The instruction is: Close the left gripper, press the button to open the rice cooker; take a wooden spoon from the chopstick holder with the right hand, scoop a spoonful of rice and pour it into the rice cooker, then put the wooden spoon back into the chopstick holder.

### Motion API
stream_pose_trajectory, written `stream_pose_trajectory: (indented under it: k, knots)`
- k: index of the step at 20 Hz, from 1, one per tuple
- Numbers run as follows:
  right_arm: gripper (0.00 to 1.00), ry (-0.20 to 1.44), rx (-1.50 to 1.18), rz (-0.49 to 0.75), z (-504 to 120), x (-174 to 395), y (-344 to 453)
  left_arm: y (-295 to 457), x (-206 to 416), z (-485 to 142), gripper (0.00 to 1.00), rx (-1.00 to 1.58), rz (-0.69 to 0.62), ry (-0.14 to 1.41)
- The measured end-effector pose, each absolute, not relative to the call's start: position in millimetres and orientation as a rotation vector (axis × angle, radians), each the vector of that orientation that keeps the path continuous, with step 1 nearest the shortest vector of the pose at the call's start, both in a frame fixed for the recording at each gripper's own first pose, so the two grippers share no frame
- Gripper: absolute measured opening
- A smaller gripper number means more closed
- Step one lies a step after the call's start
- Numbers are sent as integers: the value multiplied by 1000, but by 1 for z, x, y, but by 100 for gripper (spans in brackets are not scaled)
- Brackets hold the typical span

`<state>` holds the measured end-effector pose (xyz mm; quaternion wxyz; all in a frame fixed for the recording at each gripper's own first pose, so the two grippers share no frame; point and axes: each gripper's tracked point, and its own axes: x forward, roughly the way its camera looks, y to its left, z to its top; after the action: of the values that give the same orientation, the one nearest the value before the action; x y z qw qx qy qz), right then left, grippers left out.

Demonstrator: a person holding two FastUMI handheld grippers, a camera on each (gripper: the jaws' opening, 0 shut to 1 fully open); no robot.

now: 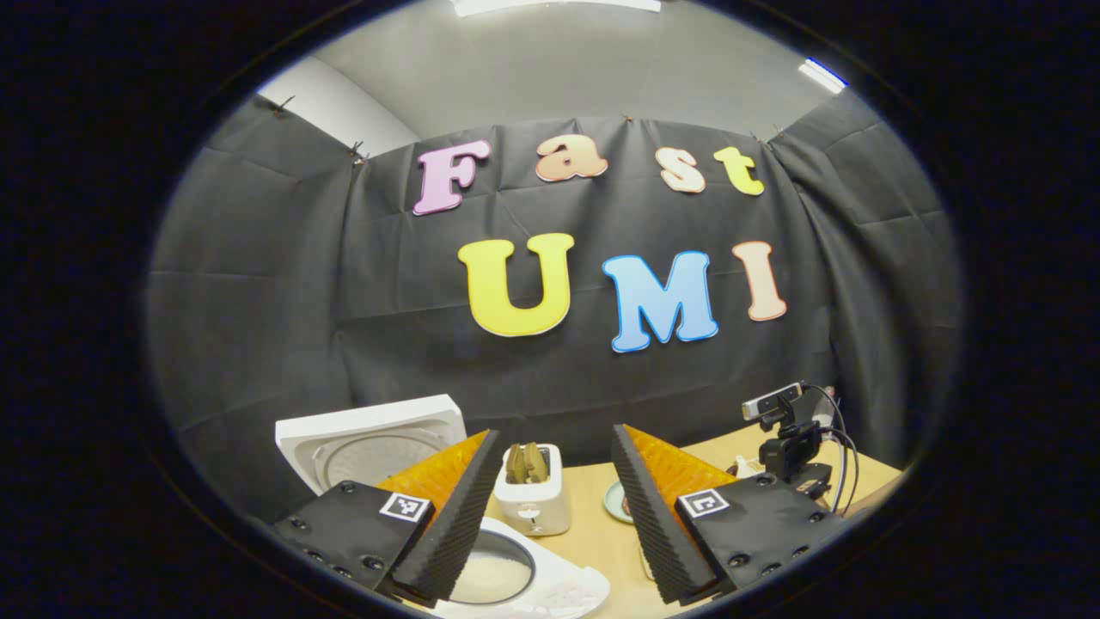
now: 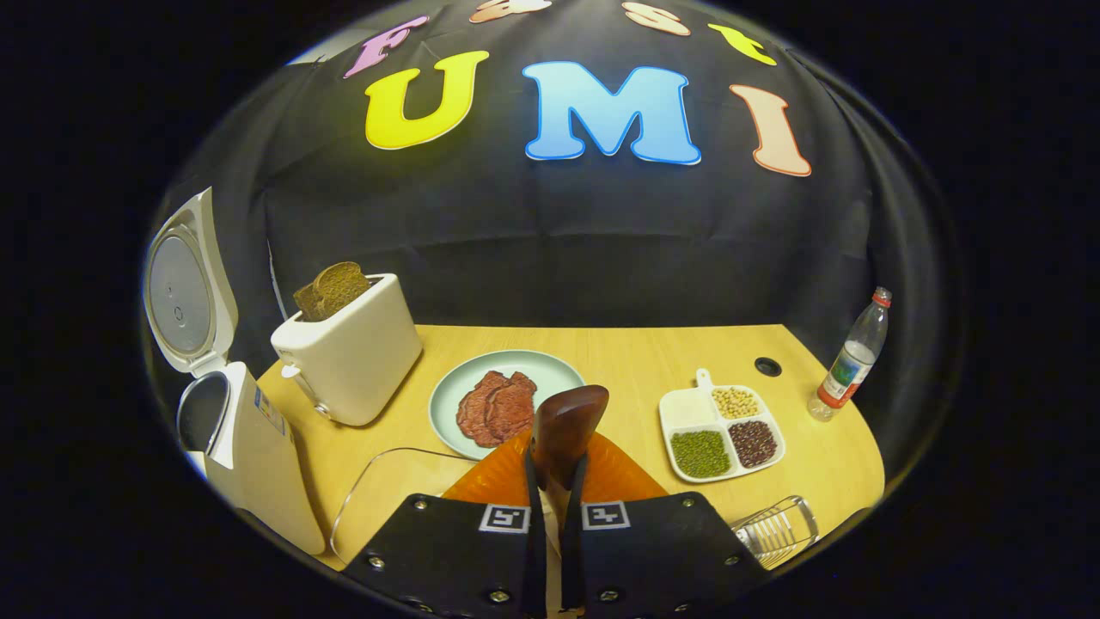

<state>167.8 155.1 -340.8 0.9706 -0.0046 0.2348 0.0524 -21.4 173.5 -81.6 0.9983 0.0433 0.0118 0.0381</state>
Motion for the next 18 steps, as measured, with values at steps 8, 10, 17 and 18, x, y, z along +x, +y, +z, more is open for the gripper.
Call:
stream_pose_trajectory:
  k: [8, 10, 17, 18]
  knots:
    - [8, 570, 310, 238, -346, 143, 212, 191, -22, -88, 87, 62, 126, 48]
    - [8, 602, 432, 240, -347, 146, 207, 189, -24, -89, 90, 62, 130, 52]
    - [7, 623, 771, 211, -332, 146, 166, 176, -25, -82, 87, 61, 119, 43]
    - [7, 608, 777, 214, -326, 147, 159, 174, -25, -81, 87, 59, 115, 43]
